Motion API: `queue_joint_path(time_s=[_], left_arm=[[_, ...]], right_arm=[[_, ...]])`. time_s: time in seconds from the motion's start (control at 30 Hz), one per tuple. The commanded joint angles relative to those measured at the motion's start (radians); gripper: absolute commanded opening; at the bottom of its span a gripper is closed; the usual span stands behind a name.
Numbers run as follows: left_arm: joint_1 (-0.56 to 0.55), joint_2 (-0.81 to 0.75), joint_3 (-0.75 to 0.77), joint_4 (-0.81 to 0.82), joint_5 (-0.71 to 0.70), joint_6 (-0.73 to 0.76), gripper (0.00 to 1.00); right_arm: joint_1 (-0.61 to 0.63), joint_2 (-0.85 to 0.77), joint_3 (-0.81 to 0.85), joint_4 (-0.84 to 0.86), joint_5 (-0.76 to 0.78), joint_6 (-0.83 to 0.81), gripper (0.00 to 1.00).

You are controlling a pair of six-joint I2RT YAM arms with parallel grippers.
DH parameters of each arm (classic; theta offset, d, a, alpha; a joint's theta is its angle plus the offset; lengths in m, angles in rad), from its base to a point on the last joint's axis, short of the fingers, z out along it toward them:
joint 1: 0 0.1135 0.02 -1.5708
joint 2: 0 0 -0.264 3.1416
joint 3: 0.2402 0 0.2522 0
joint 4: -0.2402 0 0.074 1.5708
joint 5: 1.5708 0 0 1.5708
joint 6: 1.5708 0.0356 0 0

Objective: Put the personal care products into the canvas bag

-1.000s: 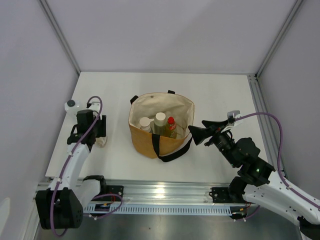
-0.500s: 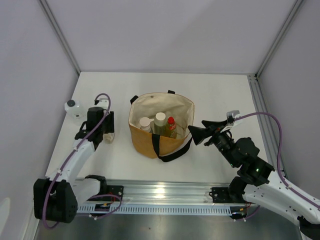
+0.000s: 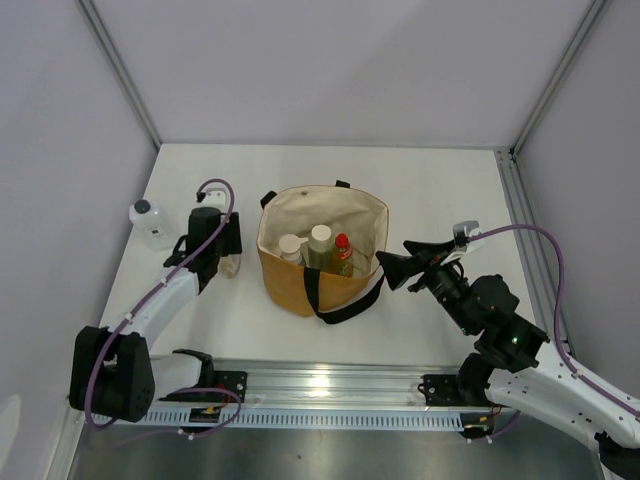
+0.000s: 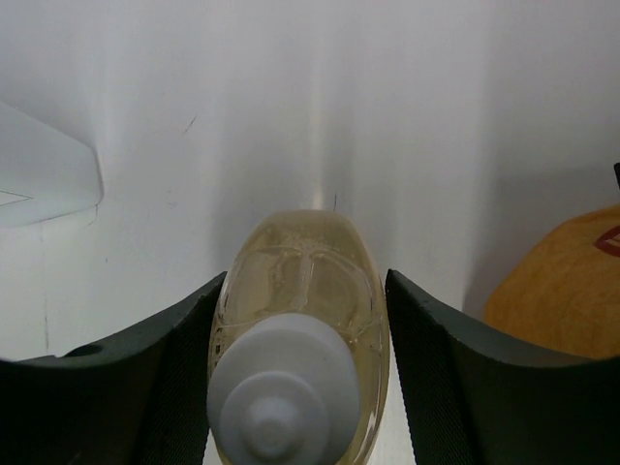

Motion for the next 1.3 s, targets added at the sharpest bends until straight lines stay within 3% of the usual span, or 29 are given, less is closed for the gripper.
queue_joint_path(time_s=[0.0, 0.2, 0.43, 0.77, 0.9, 0.93, 1.07, 1.27], left_arm=[[0.003, 0.016, 0.016, 0.08, 0.001, -0.044, 0.68], [0.003, -0.047, -0.058, 0.166, 0.017, -0.056, 0.75], [0.0, -0.128, -0.142, 0.185, -0.089, -0.096, 0.73], [-0.009, -0.156, -0.199, 0.257, -0.106, -0.11, 0.7], [-0.009, -0.127, -0.225, 0.291, -0.115, -0.119, 0.51], [-0.009, -0.122, -0.227, 0.292, -0.117, -0.121, 0.32], [-0.033, -0.153, -0.208, 0.236, -0.184, -0.131, 0.04], [-0.043, -0.223, 0.01, -0.082, -0.258, -0.226, 0.01]], right_arm=[[0.006, -0.008, 0.0, 0.013, 0.024, -0.009, 0.83], [0.006, -0.006, 0.0, 0.014, 0.024, -0.011, 0.83], [0.006, -0.005, 0.0, 0.014, 0.018, -0.011, 0.82], [0.006, -0.006, -0.001, 0.014, 0.023, -0.008, 0.83], [0.006, -0.006, 0.0, 0.013, 0.026, -0.011, 0.83], [0.006, -0.006, 0.0, 0.013, 0.026, -0.011, 0.83], [0.006, -0.008, 0.0, 0.013, 0.017, -0.008, 0.83], [0.006, -0.005, -0.001, 0.014, 0.018, -0.008, 0.83]])
